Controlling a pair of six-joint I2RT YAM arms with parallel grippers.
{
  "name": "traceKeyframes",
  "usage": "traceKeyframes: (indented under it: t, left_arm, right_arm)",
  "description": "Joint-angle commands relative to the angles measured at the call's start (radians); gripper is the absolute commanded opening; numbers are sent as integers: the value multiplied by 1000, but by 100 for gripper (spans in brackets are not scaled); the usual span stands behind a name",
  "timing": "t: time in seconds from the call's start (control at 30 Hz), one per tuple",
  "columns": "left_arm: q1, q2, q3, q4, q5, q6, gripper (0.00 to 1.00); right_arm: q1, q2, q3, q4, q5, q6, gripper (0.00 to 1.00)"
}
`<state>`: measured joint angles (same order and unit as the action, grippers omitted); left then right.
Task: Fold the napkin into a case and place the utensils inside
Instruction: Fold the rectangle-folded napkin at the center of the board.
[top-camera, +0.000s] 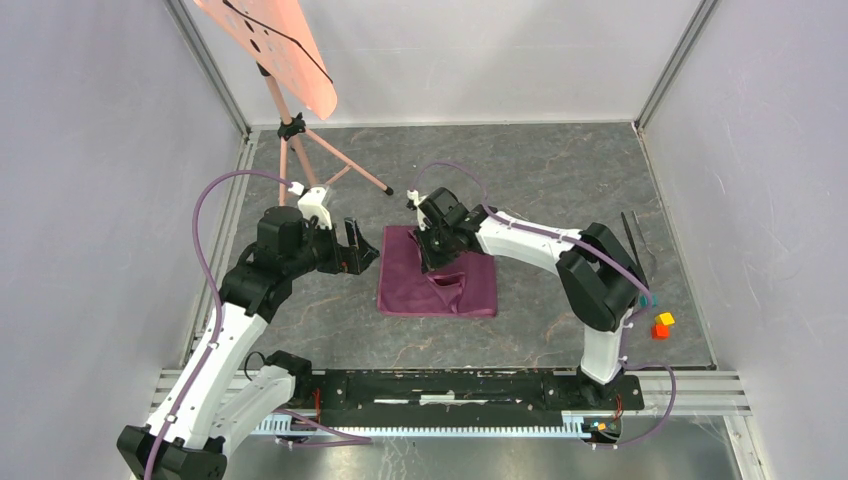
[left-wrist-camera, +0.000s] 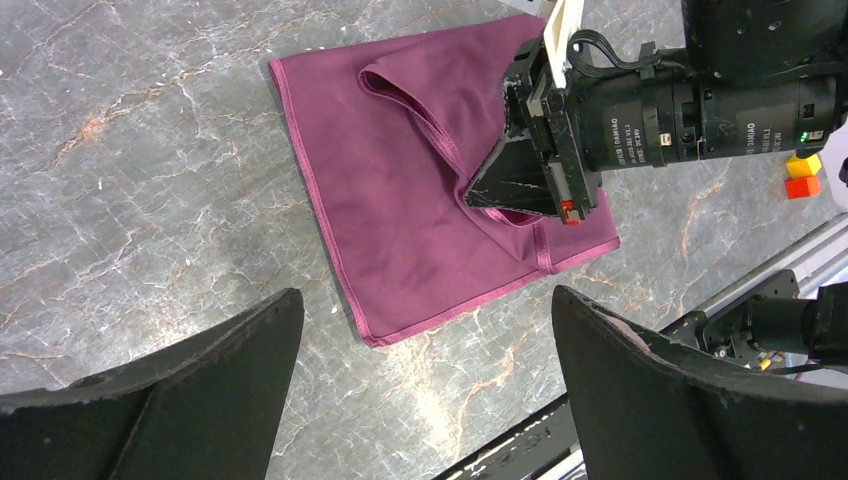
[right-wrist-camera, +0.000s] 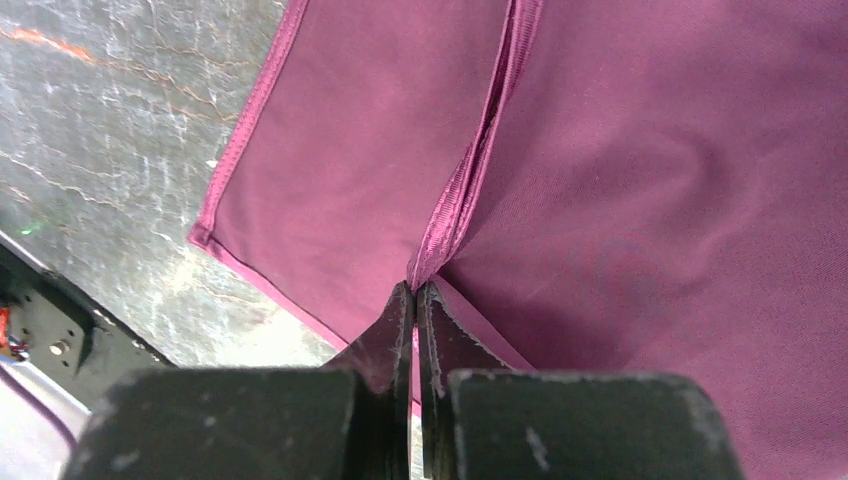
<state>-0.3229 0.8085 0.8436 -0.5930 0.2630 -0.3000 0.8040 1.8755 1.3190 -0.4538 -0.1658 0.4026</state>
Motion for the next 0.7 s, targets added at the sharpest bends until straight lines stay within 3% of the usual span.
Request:
traceKeyframes:
  t: [0.0,0.67]
  left_arm:
    - [-2,-16,-6,17,-13,56,100]
    - [-2,-20,-6,16,-12,58,100]
  right_arm:
    - [4,2,47,67,-39,73,0]
    - [37,125,179,78,-100,114,0]
